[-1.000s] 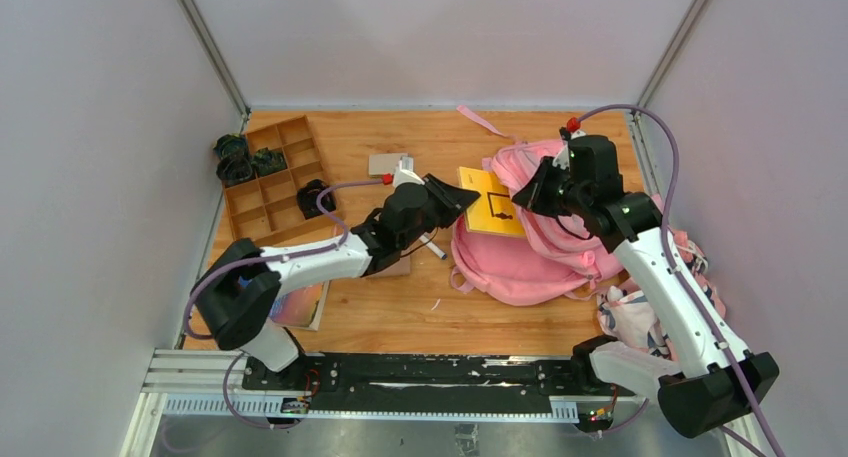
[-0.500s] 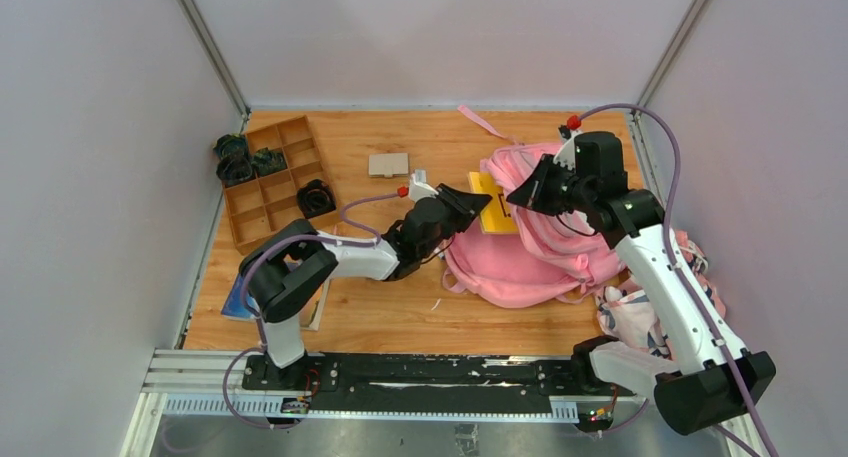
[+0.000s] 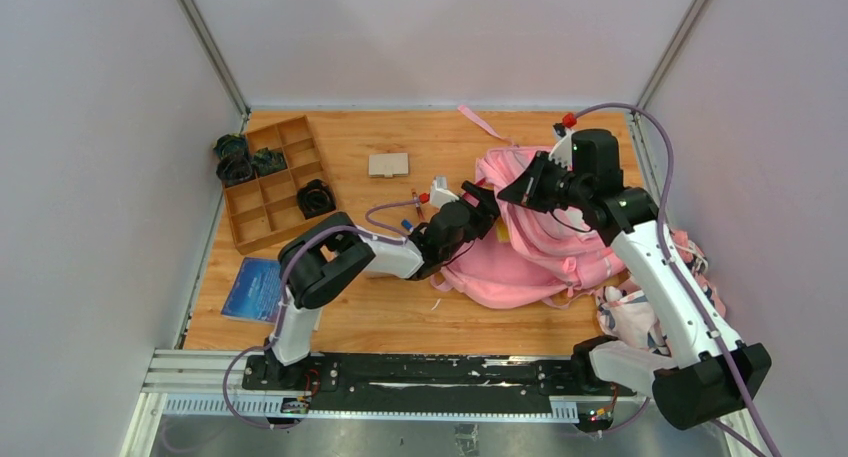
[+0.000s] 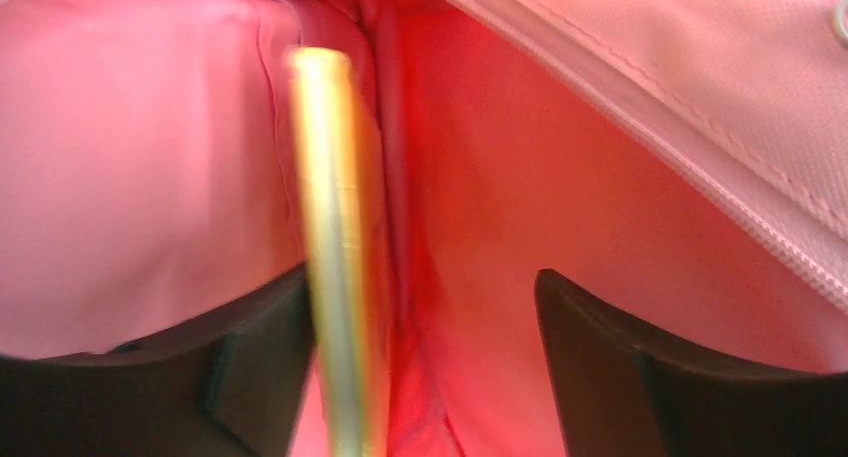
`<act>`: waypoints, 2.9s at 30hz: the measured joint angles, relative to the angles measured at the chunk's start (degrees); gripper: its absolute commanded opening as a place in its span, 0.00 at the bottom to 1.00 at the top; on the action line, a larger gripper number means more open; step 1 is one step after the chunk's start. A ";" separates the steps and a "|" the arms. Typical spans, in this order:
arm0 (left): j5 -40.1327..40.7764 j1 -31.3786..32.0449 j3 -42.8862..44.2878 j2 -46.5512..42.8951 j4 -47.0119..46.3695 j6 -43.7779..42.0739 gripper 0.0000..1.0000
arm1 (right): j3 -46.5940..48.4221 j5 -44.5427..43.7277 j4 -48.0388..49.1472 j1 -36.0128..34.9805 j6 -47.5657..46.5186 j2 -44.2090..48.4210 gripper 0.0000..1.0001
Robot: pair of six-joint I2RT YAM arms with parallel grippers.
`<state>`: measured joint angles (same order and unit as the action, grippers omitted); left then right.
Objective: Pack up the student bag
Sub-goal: Place the book in the student bag.
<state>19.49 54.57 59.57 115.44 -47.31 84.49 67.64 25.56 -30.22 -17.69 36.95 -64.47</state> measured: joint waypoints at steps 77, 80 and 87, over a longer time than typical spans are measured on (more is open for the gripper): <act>-18.34 -0.44 13.84 -9.64 54.71 -34.45 0.81 | -8.52 3.58 3.23 5.88 -1.44 2.32 0.00; -17.40 -0.70 8.98 -19.06 59.17 -37.59 0.81 | -9.09 3.61 3.23 5.88 -1.81 1.79 0.00; -6.05 -0.70 -3.80 -42.64 74.97 -41.03 0.90 | -9.09 3.93 3.19 5.86 -3.34 -0.55 0.00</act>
<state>13.43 53.87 55.77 72.79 27.66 43.46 58.54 29.50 -27.03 -11.84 33.61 -65.01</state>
